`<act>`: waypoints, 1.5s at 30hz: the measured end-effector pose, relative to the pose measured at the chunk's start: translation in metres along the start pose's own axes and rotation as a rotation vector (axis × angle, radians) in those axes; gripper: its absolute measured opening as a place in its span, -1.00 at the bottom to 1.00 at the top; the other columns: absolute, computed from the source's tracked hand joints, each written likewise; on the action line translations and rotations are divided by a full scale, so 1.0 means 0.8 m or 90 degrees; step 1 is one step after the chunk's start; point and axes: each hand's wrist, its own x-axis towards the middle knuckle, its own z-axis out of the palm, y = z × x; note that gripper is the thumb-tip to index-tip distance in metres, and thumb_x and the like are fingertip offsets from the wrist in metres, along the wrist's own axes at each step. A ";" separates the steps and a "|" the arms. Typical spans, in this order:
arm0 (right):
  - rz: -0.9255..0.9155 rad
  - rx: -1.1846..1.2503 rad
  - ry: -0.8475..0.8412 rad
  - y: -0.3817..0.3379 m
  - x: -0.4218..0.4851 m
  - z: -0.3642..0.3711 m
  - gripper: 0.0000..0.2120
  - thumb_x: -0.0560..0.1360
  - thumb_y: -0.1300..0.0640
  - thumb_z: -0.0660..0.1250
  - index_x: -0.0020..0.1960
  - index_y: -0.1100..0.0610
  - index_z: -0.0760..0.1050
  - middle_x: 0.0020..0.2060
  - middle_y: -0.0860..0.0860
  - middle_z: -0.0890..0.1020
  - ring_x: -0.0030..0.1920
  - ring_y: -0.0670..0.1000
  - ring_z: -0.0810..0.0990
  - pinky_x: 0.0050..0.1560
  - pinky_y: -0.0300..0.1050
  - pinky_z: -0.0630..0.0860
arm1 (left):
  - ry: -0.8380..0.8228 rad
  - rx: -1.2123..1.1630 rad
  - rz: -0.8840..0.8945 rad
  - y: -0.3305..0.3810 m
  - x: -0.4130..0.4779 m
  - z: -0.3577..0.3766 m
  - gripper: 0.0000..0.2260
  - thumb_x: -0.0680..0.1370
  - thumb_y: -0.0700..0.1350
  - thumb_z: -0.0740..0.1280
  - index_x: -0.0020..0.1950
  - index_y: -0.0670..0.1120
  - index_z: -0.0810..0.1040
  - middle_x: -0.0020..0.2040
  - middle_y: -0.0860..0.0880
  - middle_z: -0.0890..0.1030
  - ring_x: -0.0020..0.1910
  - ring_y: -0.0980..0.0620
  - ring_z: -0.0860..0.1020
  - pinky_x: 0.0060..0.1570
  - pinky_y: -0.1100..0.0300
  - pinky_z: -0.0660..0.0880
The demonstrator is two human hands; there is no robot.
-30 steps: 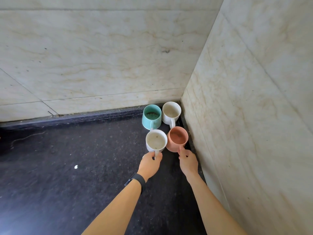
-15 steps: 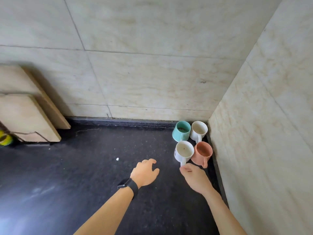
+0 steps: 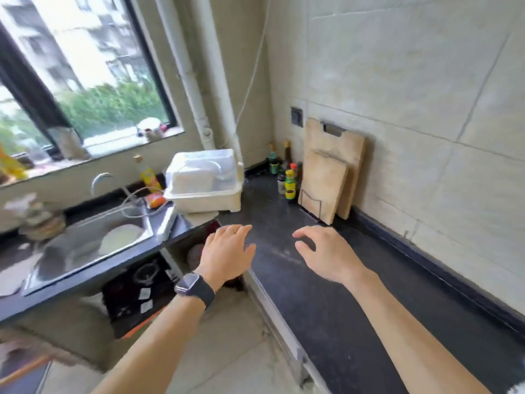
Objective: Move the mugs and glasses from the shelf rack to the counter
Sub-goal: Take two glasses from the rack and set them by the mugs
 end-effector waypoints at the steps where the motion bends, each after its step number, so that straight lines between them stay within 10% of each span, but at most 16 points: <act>1: -0.049 -0.004 -0.010 -0.035 0.013 0.013 -0.70 0.62 -0.01 0.24 0.31 -0.03 0.55 0.28 -0.09 0.60 0.32 0.03 0.49 0.28 -0.09 0.44 | 0.028 0.011 -0.037 -0.035 -0.020 -0.024 -0.53 0.62 0.12 0.20 0.54 0.10 0.33 0.50 0.03 0.43 0.49 -0.07 0.34 0.45 -0.05 0.29; 16: -0.532 -0.016 -0.061 -0.565 0.031 0.206 -0.63 0.61 -0.10 0.22 0.40 -0.08 0.48 0.33 -0.10 0.56 0.43 0.02 0.37 0.40 -0.01 0.38 | 0.210 0.120 -0.492 -0.415 -0.393 -0.267 -0.60 0.59 0.16 0.22 0.43 0.22 0.43 0.43 0.09 0.49 0.43 -0.02 0.39 0.38 -0.06 0.36; 29: -0.616 0.047 -0.042 -0.868 0.016 0.390 -0.68 0.62 -0.09 0.23 0.32 -0.06 0.54 0.25 -0.13 0.62 0.39 -0.03 0.41 0.33 -0.01 0.44 | 0.211 0.163 -0.590 -0.681 -0.563 -0.353 -0.54 0.60 0.15 0.21 0.52 0.21 0.31 0.49 0.06 0.41 0.46 -0.03 0.33 0.44 -0.09 0.27; 45: -0.628 0.027 -0.079 -1.086 0.217 0.620 -0.66 0.60 -0.12 0.23 0.33 -0.09 0.54 0.29 -0.13 0.61 0.40 -0.02 0.42 0.26 -0.01 0.45 | 0.240 0.138 -0.649 -1.036 -0.522 -0.375 -0.62 0.63 0.11 0.17 0.46 0.21 0.40 0.38 0.07 0.54 0.37 -0.01 0.45 0.32 -0.03 0.42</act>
